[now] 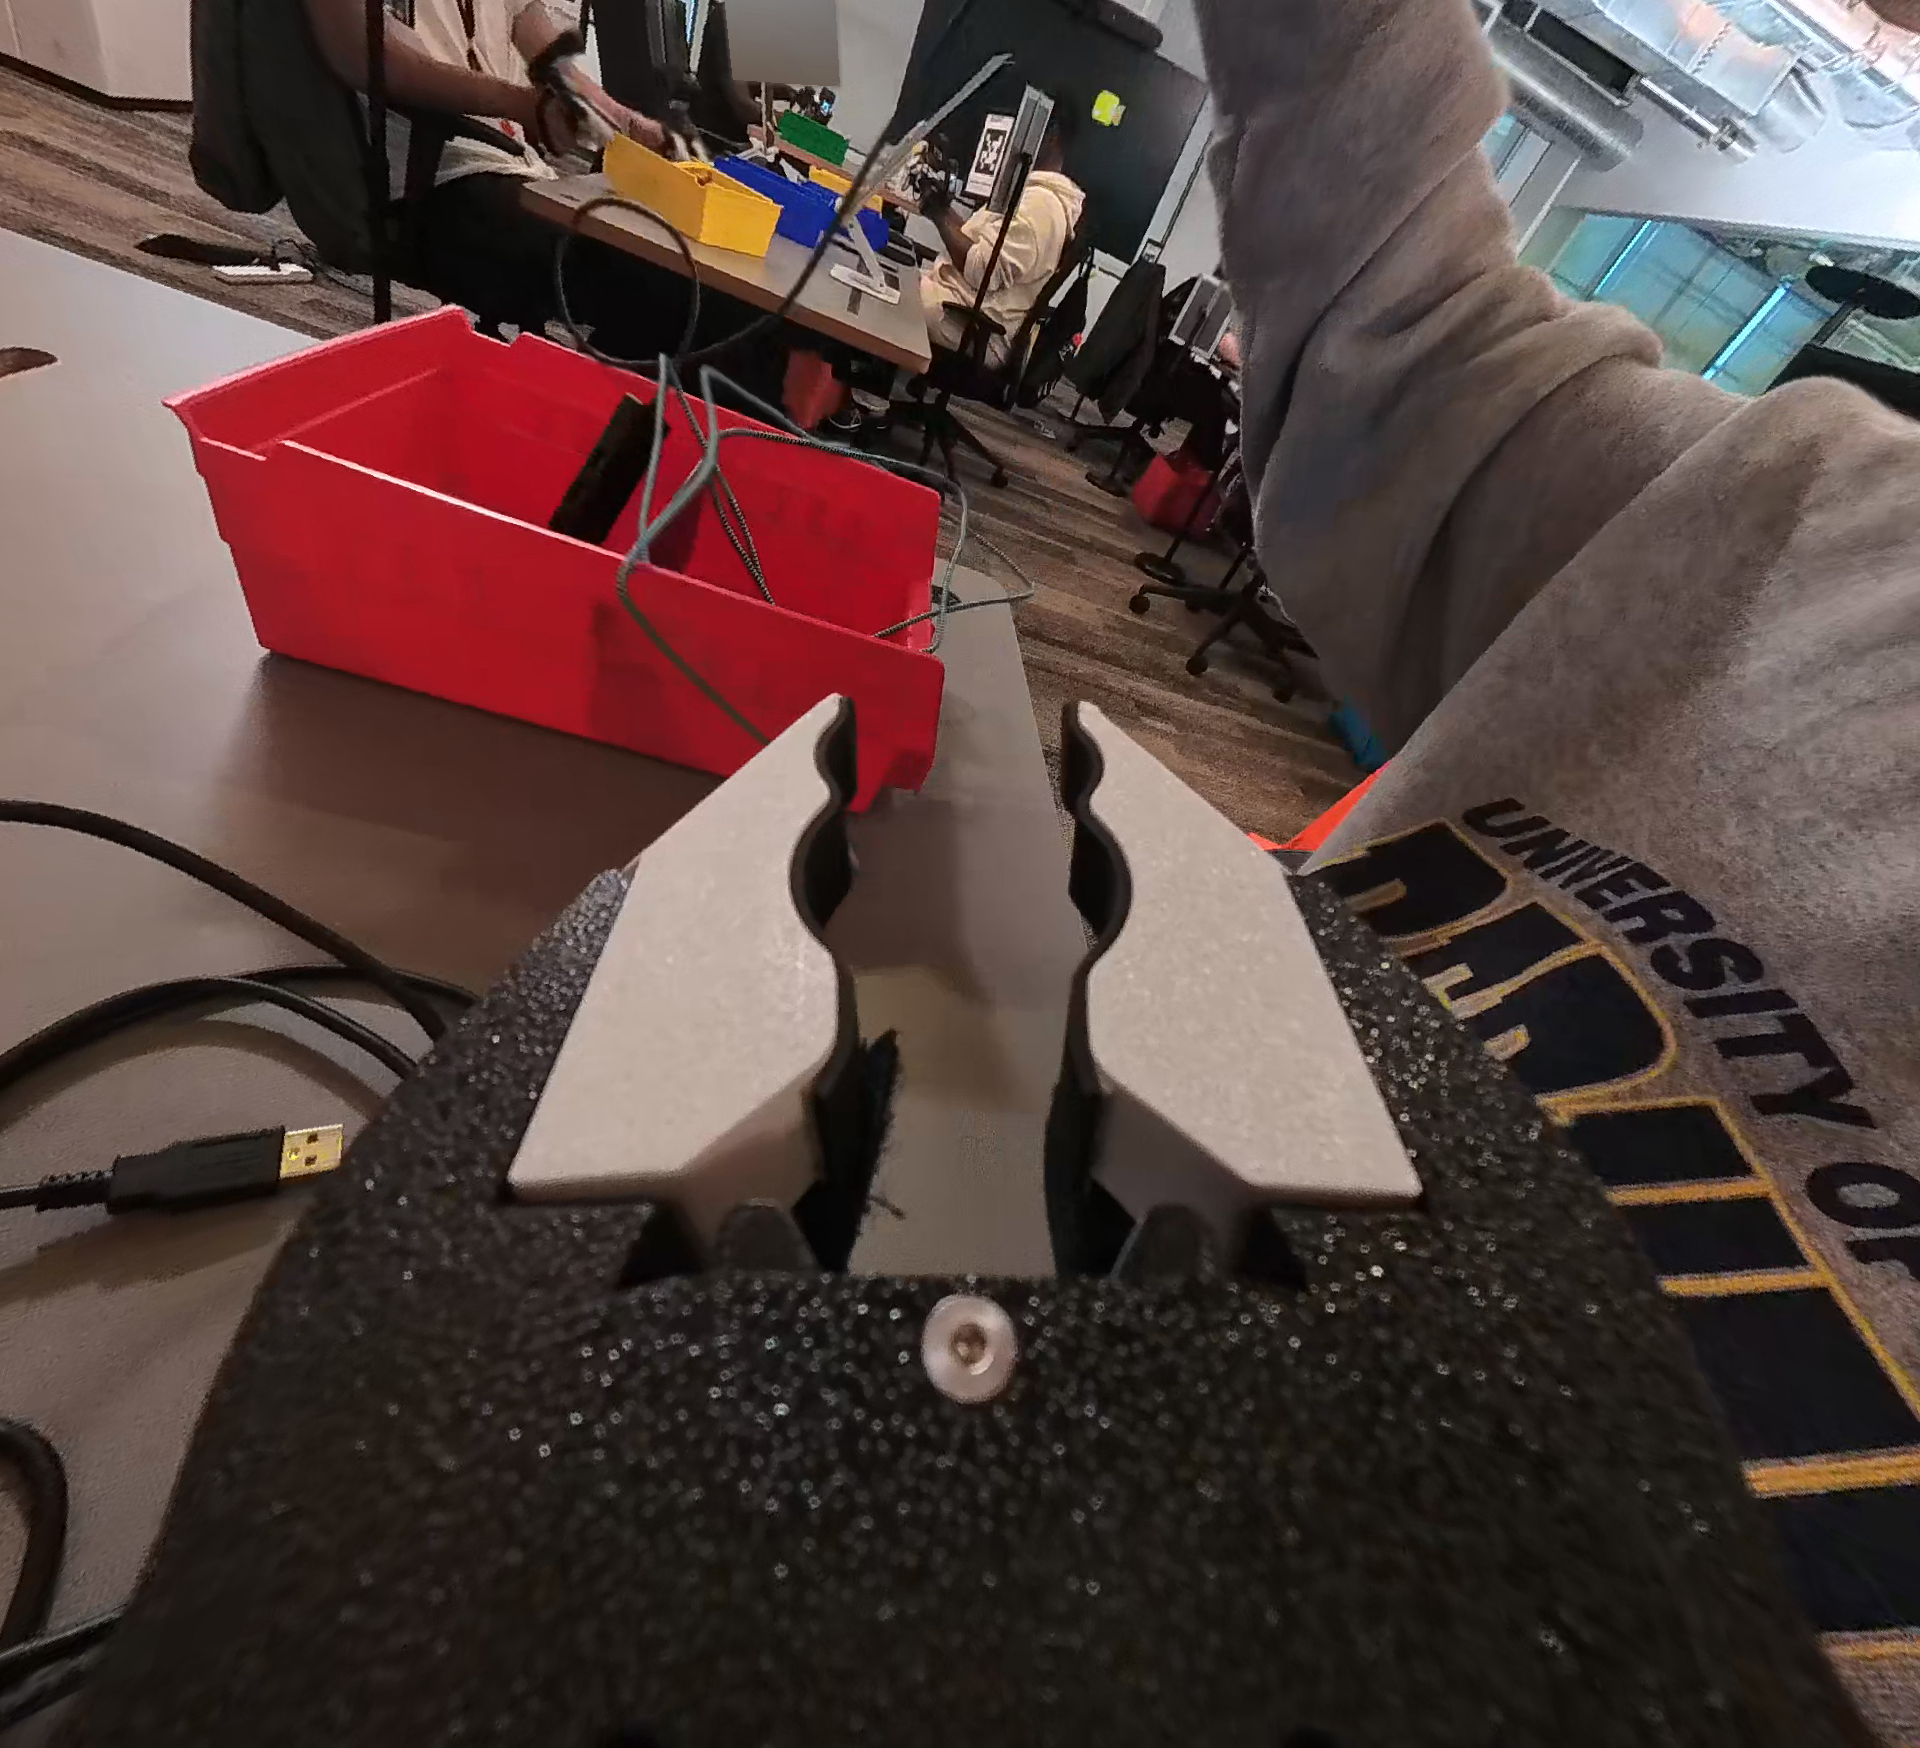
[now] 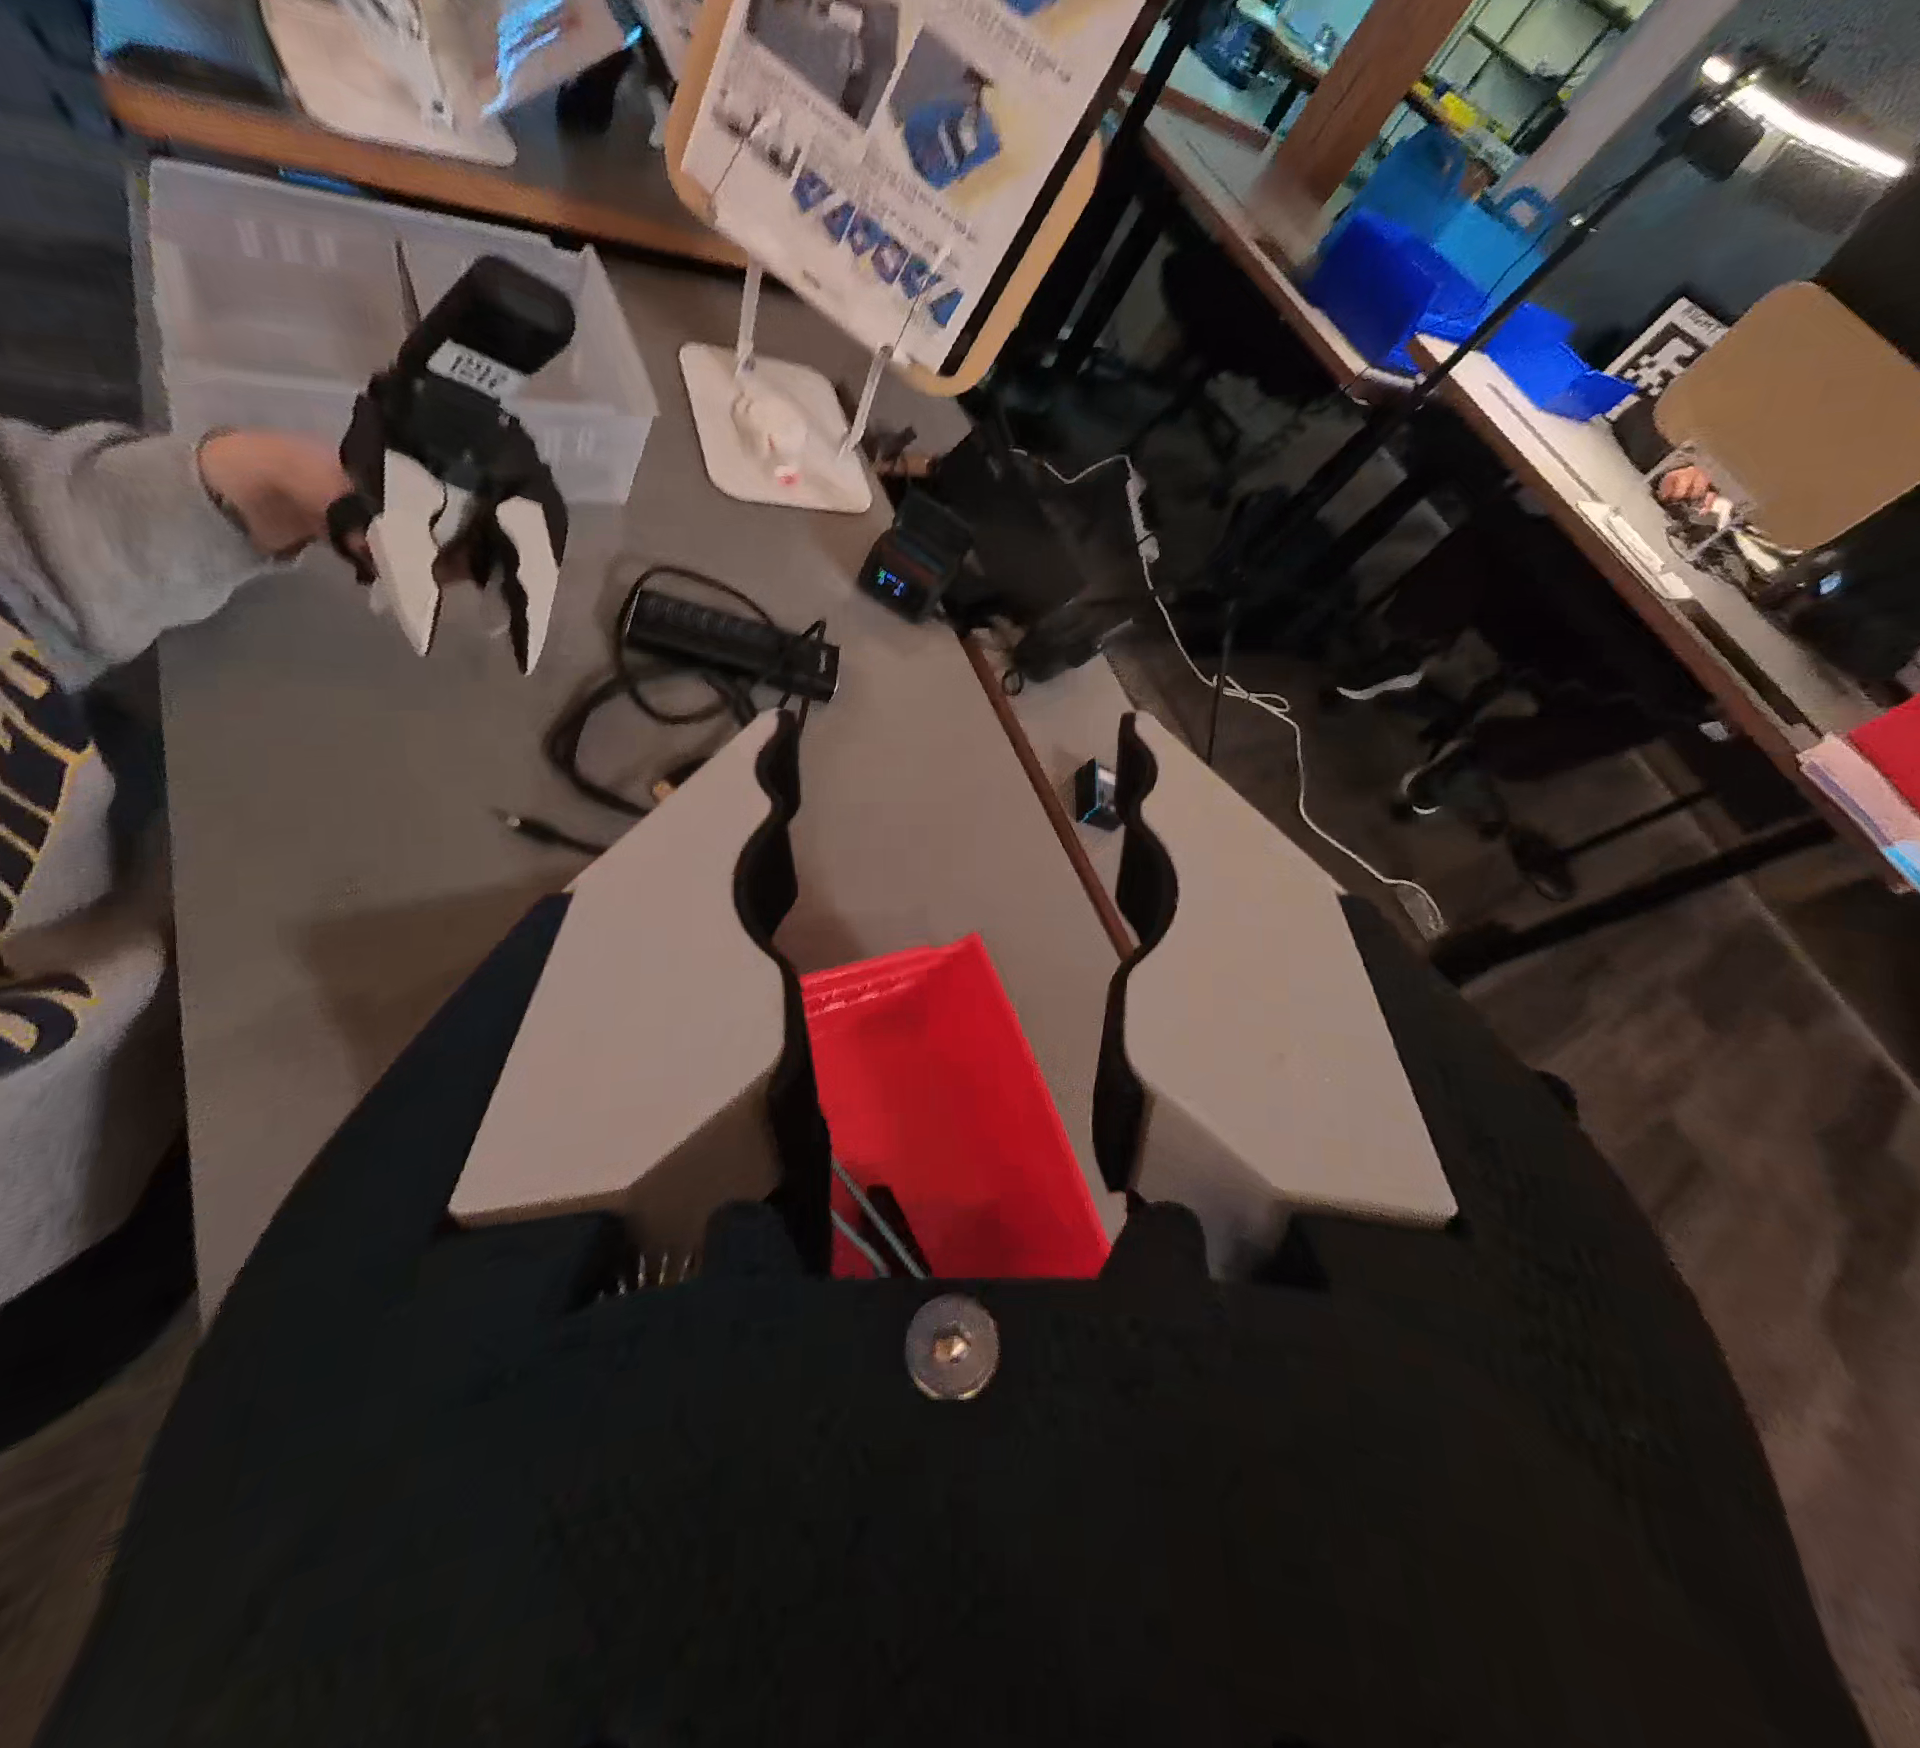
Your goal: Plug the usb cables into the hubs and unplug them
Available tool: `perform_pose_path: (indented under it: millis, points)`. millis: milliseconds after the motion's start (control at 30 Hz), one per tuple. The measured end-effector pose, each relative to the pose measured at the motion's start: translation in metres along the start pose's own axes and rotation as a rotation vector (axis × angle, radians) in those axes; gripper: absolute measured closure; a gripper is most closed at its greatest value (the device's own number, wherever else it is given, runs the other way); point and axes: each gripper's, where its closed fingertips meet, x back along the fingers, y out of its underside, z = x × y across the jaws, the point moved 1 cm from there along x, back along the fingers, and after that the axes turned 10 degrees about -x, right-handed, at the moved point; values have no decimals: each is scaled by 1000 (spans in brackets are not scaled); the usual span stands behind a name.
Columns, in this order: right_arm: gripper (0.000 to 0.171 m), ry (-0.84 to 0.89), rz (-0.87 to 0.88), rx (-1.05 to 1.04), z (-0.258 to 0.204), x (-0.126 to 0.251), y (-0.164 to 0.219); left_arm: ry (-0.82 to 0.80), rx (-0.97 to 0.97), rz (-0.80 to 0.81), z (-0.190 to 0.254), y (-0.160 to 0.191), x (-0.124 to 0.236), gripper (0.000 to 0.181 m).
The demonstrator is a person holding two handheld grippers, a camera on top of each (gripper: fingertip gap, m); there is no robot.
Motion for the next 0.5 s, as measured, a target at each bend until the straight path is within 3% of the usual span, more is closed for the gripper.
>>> perform_pose_path:
  millis: [133, 267, 400, 500]
  points:
    - [110, 9, 50, -33, 8, -3, -17, -5, 4, 5, -1, 0, 0, 144]
    - [111, 8, 221, -26, 5, -6, -44, -58, 20, -16, -12, 7, -11, 144]
    - [111, -57, 359, -80, -2, -8, -60, -152, 56, -94, -39, 32, -57, 136]
    - [111, -81, 409, -114, -5, -13, -61, -168, 61, -266, -53, 68, -101, 124]
